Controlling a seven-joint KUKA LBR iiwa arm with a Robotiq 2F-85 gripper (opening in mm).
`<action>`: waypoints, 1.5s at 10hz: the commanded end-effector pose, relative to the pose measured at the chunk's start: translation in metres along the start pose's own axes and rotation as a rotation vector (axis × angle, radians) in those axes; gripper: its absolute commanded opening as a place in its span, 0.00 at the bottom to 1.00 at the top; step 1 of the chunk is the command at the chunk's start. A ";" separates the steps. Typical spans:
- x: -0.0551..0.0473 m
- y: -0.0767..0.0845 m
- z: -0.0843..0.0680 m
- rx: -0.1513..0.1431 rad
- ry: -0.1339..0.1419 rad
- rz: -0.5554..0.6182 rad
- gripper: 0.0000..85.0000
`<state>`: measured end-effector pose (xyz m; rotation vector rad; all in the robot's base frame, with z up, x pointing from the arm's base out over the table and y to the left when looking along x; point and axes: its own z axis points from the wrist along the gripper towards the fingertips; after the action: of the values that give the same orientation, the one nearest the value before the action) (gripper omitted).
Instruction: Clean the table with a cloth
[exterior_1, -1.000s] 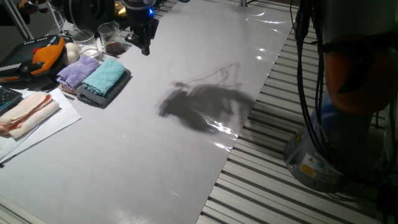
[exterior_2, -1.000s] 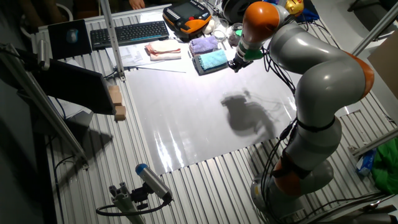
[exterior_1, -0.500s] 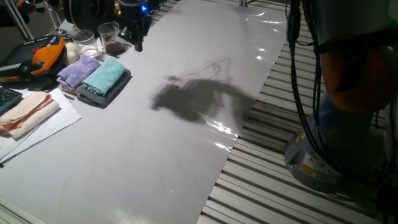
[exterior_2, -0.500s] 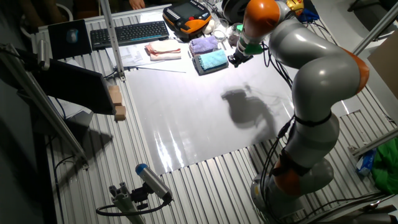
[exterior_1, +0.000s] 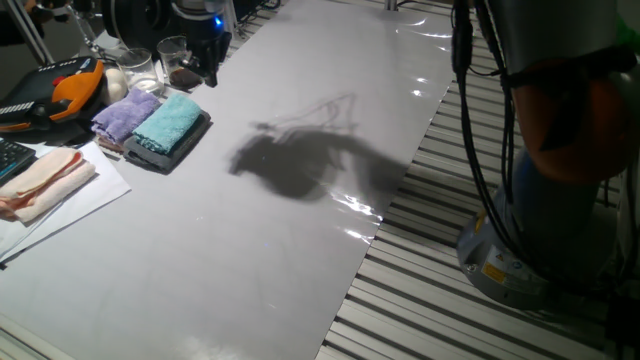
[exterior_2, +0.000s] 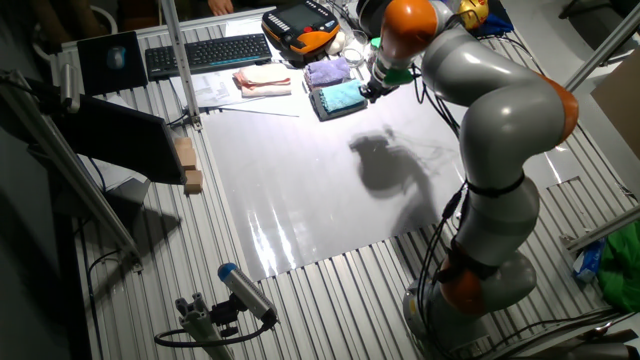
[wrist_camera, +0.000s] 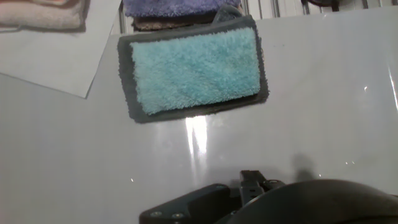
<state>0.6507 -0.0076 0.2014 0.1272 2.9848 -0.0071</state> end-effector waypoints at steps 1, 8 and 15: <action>-0.005 0.005 0.002 0.005 -0.004 0.008 0.00; -0.030 -0.004 0.003 -0.014 0.021 0.008 0.00; -0.030 -0.004 0.003 -0.010 0.041 0.000 0.00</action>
<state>0.6807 -0.0136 0.2026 0.1340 3.0249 0.0084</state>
